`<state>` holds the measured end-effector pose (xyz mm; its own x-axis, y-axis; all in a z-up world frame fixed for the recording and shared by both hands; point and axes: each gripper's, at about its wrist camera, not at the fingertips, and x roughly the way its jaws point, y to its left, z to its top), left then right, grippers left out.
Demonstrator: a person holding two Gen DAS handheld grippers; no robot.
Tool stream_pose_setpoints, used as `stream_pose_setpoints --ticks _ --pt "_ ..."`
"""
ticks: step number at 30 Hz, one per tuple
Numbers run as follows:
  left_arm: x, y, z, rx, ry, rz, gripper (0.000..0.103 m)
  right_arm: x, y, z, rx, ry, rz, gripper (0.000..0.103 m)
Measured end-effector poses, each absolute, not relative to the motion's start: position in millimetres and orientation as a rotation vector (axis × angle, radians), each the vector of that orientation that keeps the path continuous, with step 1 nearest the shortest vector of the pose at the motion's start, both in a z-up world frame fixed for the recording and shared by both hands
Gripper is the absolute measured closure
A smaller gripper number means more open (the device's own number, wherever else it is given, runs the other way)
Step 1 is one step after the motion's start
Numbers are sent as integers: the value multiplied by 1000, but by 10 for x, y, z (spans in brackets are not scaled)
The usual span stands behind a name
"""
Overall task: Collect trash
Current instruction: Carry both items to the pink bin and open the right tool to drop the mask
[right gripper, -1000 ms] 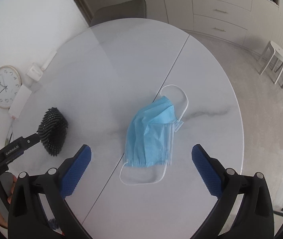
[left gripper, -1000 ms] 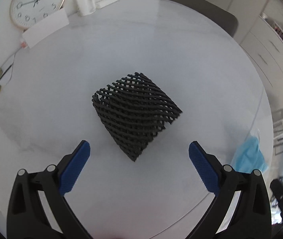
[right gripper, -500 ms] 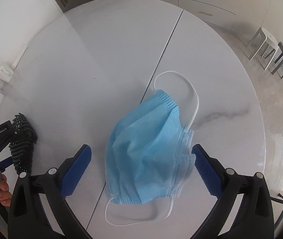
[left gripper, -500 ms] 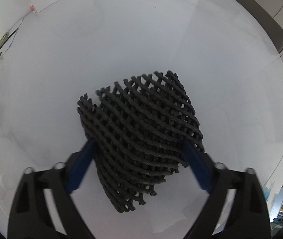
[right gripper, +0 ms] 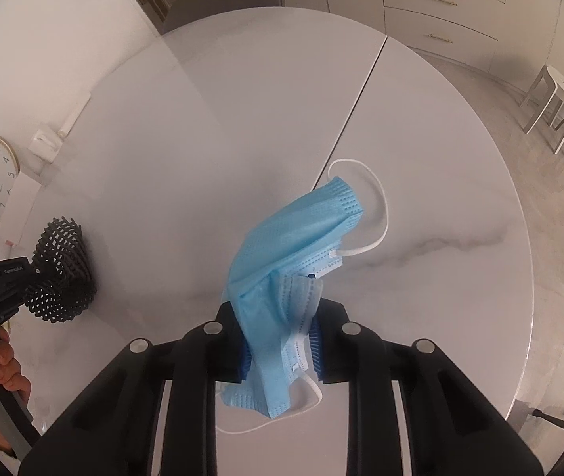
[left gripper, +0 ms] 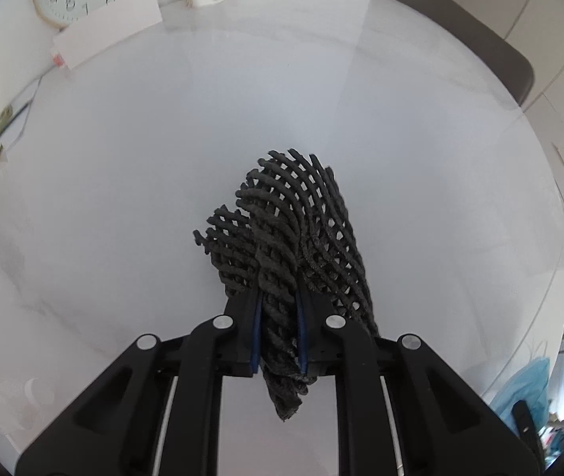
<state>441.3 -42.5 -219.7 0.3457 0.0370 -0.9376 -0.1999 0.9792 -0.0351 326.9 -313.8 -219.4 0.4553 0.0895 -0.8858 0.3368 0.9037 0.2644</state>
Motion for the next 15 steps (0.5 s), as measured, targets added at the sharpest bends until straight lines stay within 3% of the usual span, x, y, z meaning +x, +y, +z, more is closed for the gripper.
stream_pose_setpoints --ticks 8,15 --pt "3864 -768 -1687 -22 1115 27 90 2857 -3127 -1686 372 1027 -95 80" --pt "3003 -1096 -1310 49 1090 -181 90 1997 -3134 -1335 292 988 -86 80"
